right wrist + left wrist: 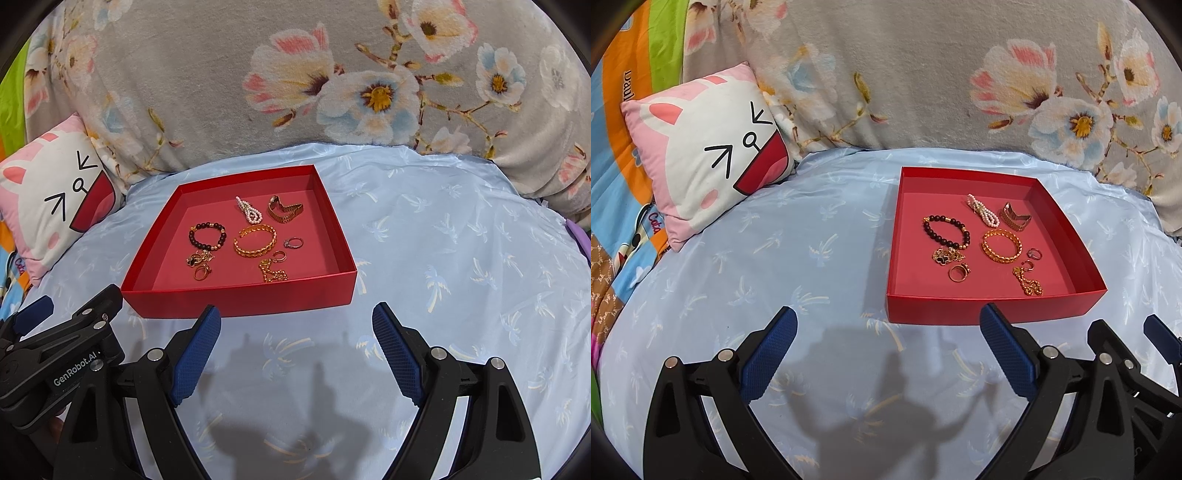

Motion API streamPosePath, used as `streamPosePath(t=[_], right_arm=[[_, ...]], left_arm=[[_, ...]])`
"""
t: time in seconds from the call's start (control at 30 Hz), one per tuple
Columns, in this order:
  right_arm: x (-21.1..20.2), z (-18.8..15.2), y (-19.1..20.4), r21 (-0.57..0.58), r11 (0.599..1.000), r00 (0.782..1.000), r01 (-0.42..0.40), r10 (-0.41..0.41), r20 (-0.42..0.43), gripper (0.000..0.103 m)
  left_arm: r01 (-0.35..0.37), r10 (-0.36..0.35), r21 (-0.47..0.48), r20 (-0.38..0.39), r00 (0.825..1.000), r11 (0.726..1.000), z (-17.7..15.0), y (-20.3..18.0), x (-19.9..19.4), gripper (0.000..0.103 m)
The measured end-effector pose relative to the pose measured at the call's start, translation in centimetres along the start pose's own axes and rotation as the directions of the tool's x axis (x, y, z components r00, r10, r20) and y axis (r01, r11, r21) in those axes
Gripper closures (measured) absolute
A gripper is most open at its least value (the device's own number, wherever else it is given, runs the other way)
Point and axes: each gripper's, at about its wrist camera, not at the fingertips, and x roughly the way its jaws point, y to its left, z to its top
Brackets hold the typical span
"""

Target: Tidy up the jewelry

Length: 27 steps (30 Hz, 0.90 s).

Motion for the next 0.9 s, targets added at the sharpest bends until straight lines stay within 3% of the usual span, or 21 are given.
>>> streamPosePath(t=[0.9], right_arm=[[-0.30, 0.30, 0.25, -0.009, 1.000, 1.000, 0.000, 0.000, -0.001, 0.021]], left_arm=[[0.000, 0.000, -0.012, -0.028, 1.000, 1.000, -0.34, 0.12, 0.22, 0.006]])
